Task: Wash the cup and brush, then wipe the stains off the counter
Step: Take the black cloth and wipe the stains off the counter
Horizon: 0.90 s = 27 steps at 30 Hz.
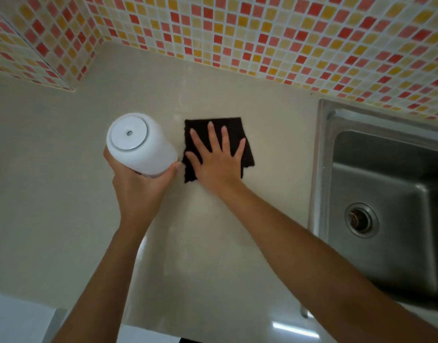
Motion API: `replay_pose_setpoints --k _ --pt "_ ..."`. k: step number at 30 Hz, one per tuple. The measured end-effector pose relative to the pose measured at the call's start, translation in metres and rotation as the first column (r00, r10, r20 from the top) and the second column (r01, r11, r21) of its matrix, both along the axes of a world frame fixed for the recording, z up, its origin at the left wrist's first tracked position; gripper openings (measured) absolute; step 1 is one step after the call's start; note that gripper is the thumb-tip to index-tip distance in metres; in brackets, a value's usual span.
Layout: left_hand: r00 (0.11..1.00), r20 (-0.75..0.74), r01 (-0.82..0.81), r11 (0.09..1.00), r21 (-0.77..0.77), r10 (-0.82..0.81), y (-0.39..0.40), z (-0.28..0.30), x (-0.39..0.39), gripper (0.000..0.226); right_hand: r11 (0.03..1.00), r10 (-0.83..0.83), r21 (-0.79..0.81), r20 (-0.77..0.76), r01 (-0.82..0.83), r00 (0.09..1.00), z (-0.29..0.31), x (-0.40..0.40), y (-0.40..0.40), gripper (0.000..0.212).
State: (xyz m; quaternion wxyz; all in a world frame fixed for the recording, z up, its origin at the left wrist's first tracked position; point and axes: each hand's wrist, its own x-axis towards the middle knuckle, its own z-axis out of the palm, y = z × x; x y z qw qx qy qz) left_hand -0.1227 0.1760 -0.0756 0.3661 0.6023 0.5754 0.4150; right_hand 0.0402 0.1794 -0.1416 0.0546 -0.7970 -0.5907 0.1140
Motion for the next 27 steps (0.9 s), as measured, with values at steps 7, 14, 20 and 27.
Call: replay_pose_setpoints --k 7,14,20,27 --pt "1.0 0.01 -0.003 1.0 -0.023 0.003 -0.011 -0.007 -0.009 0.098 0.957 -0.283 -0.052 0.043 0.285 0.958 -0.001 0.075 -0.063 0.058" --pt "1.0 0.004 -0.015 1.0 -0.019 0.015 -0.006 0.004 -0.024 0.095 0.997 -0.069 -0.035 0.018 0.07 0.997 0.009 -0.08 -0.181 0.063" --pt "1.0 0.006 -0.019 0.998 0.054 0.019 -0.007 0.009 -0.028 0.095 0.977 -0.185 -0.106 0.009 0.185 0.983 -0.001 -0.02 0.003 0.063" --pt "1.0 0.004 -0.008 0.998 0.065 0.008 -0.003 0.01 -0.026 0.098 0.998 -0.065 0.012 -0.001 0.065 0.998 0.005 -0.104 -0.183 0.066"
